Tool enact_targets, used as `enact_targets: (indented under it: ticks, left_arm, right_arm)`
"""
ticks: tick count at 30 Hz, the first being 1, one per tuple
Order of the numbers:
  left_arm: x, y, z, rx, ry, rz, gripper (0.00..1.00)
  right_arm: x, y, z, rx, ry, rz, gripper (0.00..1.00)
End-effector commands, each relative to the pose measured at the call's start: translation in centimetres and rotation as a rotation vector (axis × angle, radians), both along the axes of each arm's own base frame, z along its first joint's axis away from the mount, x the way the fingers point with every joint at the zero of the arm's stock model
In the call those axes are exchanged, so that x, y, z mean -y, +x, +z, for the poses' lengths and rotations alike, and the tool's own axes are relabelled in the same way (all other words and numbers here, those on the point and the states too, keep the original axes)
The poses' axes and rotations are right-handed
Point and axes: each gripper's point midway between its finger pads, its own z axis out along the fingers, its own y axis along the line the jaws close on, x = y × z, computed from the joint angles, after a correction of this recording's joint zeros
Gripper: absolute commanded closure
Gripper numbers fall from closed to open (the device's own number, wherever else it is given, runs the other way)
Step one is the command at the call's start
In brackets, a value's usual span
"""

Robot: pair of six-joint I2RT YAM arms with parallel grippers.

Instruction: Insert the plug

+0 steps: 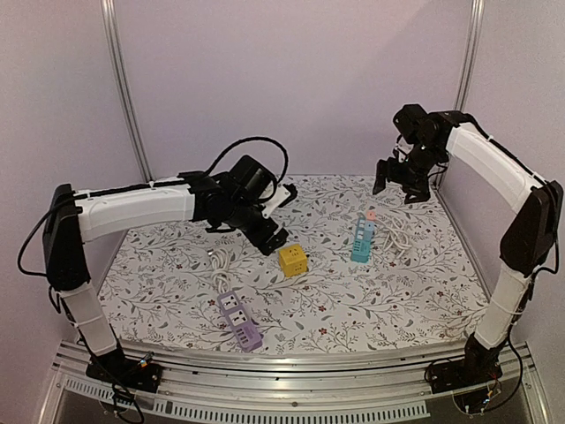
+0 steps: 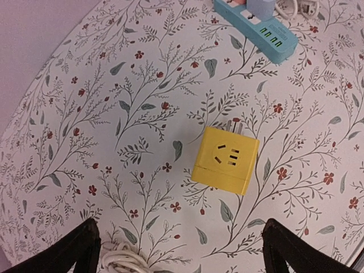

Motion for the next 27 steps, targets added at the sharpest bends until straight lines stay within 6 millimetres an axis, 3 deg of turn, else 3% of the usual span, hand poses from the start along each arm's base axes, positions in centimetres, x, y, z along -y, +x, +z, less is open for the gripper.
enact_targets:
  ticks: [1,2,5,12,27]
  left_arm:
    - [1.7,1.1,-2.0,0.050,0.043,-0.063,0.01]
    - [2.0,1.3,-2.5,0.038,0.048,-0.070,0.01]
    - [3.4,0.3,-4.3,-0.073,0.032,-0.159,0.01]
    - [4.5,-0.7,-8.2,-0.191,0.062,-0.219,0.02]
    - [4.9,1.8,-11.8,-0.179,0.137,-0.142,0.04]
  right_arm:
    - [-0.9,-3.3,0.1,-0.019,0.090,0.005,0.10]
    - [-0.9,-3.9,1.0,0.004,0.115,0.009,0.09]
    - [-0.5,-5.7,0.4,-0.011,0.133,-0.002,0.09]
    - [-0.1,-7.2,0.6,-0.017,0.152,-0.002,0.08]
    - [0.2,-9.3,0.4,-0.049,0.161,0.013,0.07]
